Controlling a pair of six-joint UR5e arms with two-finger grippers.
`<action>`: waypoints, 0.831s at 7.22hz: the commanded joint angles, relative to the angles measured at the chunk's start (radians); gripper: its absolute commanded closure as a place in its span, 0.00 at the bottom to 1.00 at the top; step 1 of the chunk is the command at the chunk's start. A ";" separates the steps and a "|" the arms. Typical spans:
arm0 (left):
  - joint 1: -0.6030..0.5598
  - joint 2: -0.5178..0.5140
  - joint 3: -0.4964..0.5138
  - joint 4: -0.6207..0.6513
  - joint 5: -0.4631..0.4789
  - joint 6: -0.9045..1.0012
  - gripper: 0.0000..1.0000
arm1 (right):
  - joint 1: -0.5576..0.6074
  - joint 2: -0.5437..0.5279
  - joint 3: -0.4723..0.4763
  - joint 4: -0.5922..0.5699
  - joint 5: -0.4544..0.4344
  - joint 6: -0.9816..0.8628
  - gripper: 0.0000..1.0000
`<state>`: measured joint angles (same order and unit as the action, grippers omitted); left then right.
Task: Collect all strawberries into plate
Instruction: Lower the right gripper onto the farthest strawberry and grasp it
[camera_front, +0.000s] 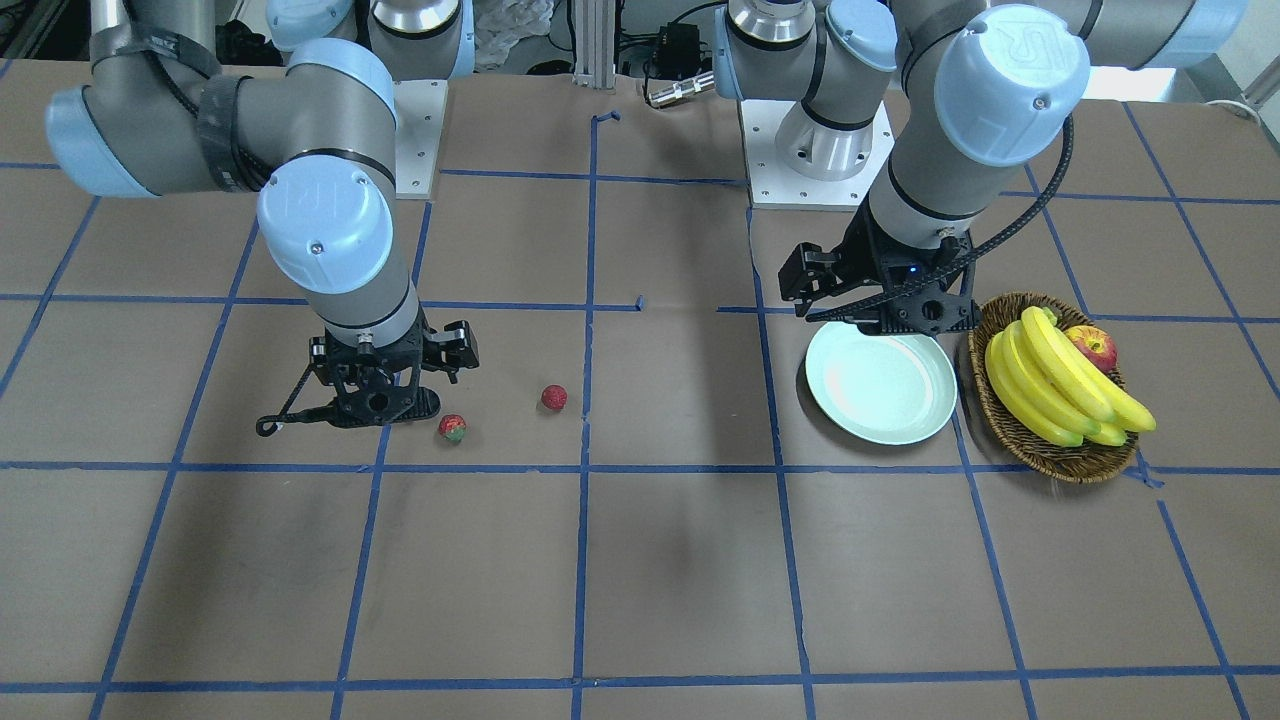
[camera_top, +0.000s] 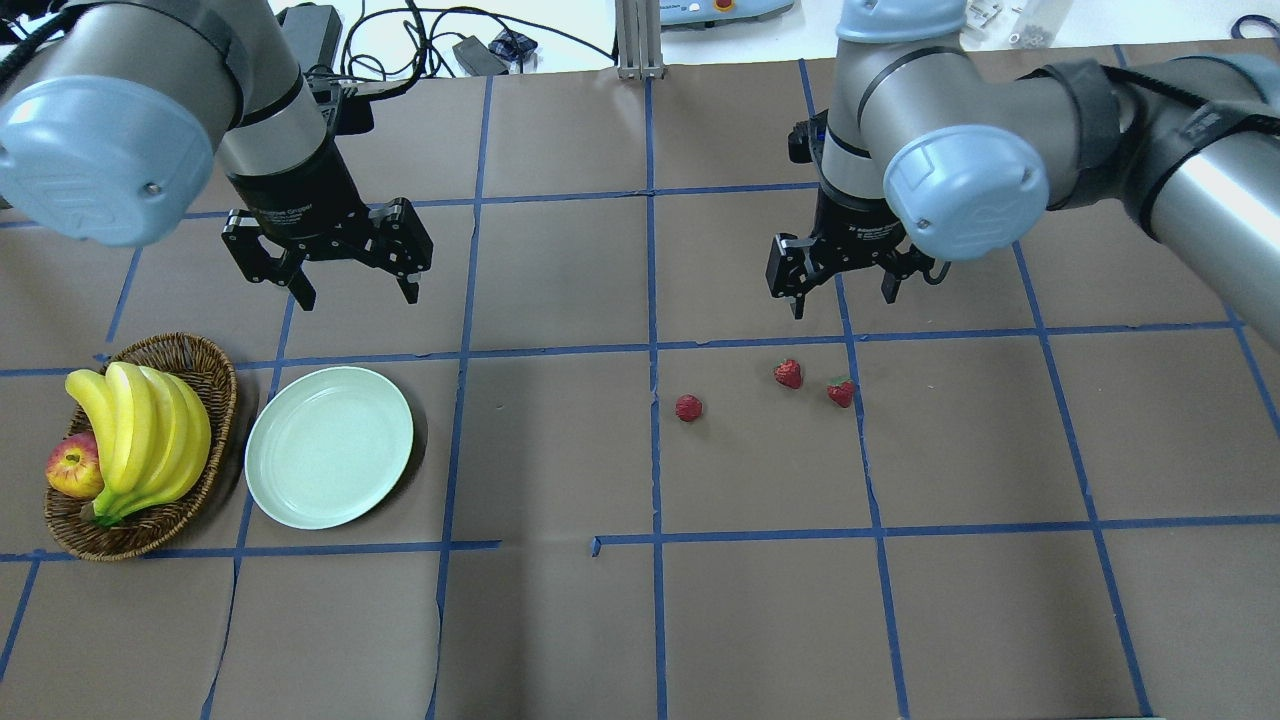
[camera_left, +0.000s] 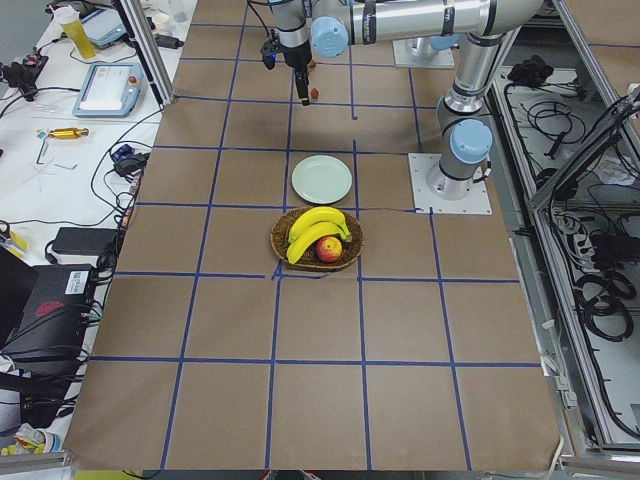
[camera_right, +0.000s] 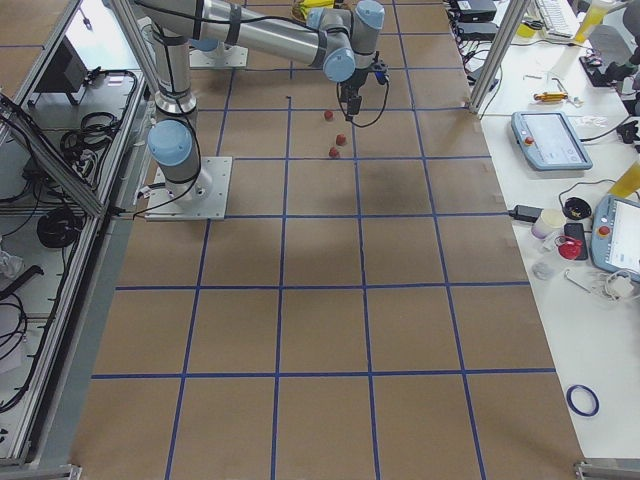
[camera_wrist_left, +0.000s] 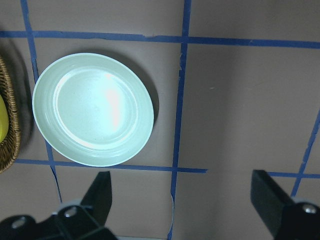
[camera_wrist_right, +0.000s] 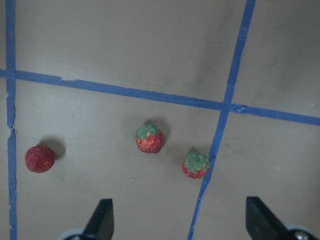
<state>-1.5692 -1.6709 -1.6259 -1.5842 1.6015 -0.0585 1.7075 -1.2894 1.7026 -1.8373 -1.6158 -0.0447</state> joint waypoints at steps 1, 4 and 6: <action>0.000 -0.010 -0.006 0.001 0.000 0.002 0.00 | 0.024 0.086 0.035 -0.098 0.010 -0.047 0.10; 0.000 -0.024 -0.008 0.004 0.005 0.002 0.00 | 0.043 0.139 0.112 -0.218 0.036 -0.073 0.15; 0.000 -0.027 -0.009 0.006 0.006 0.002 0.00 | 0.043 0.154 0.112 -0.221 0.030 -0.098 0.16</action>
<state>-1.5686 -1.6959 -1.6347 -1.5796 1.6059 -0.0568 1.7498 -1.1465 1.8125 -2.0524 -1.5837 -0.1288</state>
